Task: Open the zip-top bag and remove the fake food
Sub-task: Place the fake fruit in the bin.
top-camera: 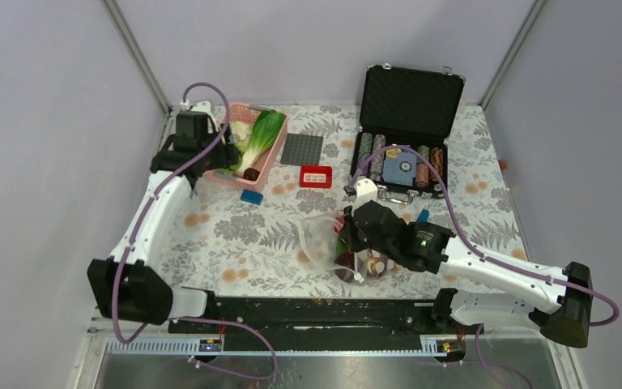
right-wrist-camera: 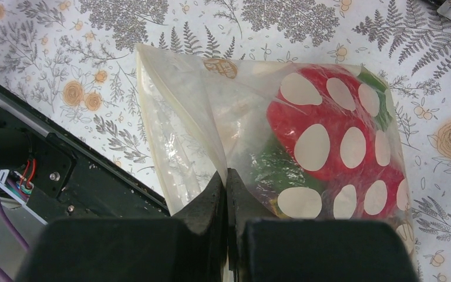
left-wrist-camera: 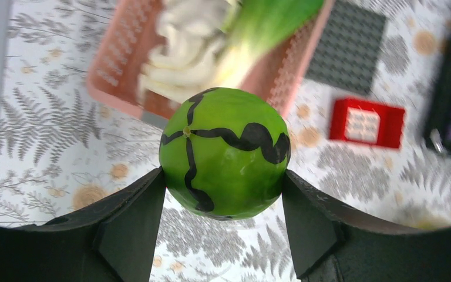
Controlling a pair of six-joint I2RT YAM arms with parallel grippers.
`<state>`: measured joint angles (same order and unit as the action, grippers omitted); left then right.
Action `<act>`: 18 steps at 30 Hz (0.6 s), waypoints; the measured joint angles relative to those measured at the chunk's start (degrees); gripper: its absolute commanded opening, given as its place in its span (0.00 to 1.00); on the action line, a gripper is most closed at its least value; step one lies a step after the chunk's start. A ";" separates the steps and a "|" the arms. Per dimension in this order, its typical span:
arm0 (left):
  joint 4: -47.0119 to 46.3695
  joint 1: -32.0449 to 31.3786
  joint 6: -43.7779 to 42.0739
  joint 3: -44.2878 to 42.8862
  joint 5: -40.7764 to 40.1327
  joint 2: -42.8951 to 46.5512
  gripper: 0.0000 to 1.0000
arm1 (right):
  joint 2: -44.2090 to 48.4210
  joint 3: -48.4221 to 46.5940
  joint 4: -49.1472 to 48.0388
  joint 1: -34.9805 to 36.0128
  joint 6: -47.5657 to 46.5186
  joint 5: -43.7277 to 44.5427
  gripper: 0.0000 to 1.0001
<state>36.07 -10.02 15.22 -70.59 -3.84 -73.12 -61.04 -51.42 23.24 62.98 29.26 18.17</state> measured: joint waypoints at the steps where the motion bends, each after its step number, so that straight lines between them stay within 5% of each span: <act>1: -0.24 1.81 0.26 -1.03 0.13 -1.79 0.50 | 0.09 0.22 0.00 0.00 -0.02 0.07 0.00; 11: -6.75 18.62 4.50 -10.36 3.52 -13.66 0.51 | -0.28 0.63 0.02 0.00 -1.11 0.44 0.00; 18: -9.55 19.34 4.96 -13.49 6.56 -22.47 0.50 | -2.51 0.63 0.00 0.00 -1.60 0.39 0.00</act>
<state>26.52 9.32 20.18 -84.07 2.72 -95.59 -63.55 -50.78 23.24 62.98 27.66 18.57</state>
